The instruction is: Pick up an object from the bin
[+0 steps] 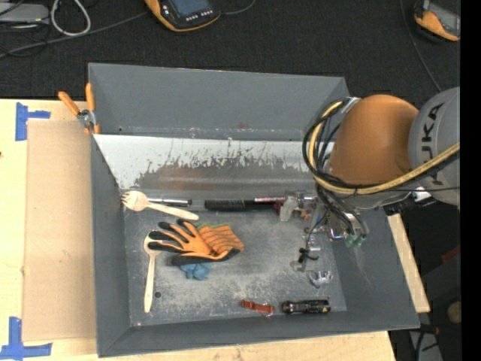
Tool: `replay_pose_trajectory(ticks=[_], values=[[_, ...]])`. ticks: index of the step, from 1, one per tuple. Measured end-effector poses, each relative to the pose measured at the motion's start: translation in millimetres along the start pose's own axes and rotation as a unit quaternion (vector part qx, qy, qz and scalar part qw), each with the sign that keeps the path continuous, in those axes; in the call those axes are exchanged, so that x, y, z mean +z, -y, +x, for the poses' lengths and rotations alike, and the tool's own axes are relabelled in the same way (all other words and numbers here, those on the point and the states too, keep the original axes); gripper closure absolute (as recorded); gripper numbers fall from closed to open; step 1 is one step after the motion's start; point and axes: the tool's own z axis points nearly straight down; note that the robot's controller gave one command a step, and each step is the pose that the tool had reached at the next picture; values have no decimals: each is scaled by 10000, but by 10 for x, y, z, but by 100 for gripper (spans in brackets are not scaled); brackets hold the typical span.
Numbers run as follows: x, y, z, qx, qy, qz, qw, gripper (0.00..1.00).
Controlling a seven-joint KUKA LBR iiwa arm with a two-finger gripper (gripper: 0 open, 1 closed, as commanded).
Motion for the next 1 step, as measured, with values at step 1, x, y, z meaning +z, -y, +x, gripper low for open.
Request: replay_pose_trajectory(ticks=[1], values=[[-43, 0, -16, -3, 40, 1, 10000, 0]])
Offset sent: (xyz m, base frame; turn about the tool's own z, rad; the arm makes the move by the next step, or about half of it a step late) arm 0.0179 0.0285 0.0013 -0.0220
